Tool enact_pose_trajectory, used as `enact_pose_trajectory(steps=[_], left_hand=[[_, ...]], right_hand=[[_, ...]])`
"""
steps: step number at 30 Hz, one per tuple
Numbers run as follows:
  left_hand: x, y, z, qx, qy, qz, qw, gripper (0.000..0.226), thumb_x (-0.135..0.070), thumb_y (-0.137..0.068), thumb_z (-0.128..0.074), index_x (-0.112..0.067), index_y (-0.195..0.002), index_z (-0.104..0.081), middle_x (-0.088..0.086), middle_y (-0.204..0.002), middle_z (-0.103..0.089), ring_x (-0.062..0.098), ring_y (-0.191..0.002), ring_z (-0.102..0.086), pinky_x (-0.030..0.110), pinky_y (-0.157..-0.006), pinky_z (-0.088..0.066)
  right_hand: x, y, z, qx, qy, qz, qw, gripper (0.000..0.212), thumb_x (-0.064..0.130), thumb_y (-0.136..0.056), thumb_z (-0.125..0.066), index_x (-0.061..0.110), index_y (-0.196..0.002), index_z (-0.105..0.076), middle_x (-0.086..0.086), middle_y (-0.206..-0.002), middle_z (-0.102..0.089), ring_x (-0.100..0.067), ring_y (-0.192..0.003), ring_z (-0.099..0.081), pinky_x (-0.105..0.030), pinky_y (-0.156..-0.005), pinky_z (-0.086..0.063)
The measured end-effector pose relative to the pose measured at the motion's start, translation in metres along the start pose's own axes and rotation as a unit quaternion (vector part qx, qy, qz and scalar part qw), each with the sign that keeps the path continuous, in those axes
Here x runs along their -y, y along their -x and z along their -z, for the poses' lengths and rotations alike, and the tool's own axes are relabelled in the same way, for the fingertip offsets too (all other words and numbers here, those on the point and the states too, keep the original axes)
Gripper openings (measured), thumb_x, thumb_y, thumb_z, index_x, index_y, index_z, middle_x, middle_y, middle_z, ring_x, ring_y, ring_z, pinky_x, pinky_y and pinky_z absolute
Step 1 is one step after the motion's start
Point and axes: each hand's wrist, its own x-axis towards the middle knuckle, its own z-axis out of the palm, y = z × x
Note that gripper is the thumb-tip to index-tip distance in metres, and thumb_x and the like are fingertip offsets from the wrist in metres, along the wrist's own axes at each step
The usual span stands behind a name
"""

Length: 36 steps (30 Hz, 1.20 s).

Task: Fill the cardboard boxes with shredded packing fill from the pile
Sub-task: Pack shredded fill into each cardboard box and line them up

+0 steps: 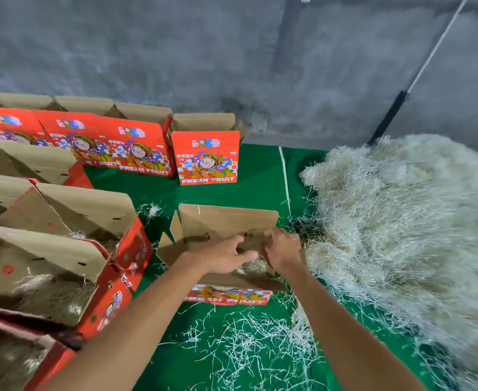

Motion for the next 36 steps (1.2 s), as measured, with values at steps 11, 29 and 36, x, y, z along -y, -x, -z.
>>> enact_pose_trajectory(steps=[11, 29, 36], left_hand=[[-0.013, 0.030, -0.021, 0.086, -0.006, 0.018, 0.996, 0.109, -0.082, -0.048, -0.078, -0.040, -0.141, -0.042, -0.006, -0.144, -0.046, 0.013, -0.111, -0.058, 0.041, -0.100, -0.047], [-0.010, 0.008, 0.025, -0.239, -0.272, -0.033, 0.931, 0.040, -0.005, -0.089, -0.062, -0.030, -0.119, -0.070, -0.002, -0.102, -0.070, 0.015, -0.089, -0.052, 0.033, -0.096, -0.032], [0.018, -0.010, 0.057, -0.242, -0.295, 0.002, 0.924, 0.042, 0.003, -0.091, -0.051, -0.023, -0.120, -0.066, 0.003, -0.112, -0.067, 0.021, -0.107, -0.055, 0.035, -0.099, -0.036]], right_hand=[[-0.057, 0.025, 0.007, -0.035, -0.176, -0.131, 0.975, 0.032, 0.046, -0.104, -0.043, 0.016, -0.103, -0.054, 0.001, -0.080, -0.063, -0.007, -0.066, -0.062, -0.012, -0.038, -0.039], [-0.005, -0.007, -0.008, -0.082, -0.294, -0.130, 0.943, 0.018, 0.025, -0.105, -0.037, 0.012, -0.114, -0.044, -0.004, -0.091, -0.061, -0.018, -0.079, -0.063, -0.039, -0.067, -0.055], [0.044, -0.038, -0.044, -0.053, -0.322, -0.144, 0.934, 0.009, 0.021, -0.105, -0.038, 0.013, -0.107, -0.041, 0.001, -0.086, -0.054, -0.016, -0.077, -0.058, -0.031, -0.066, -0.045]])
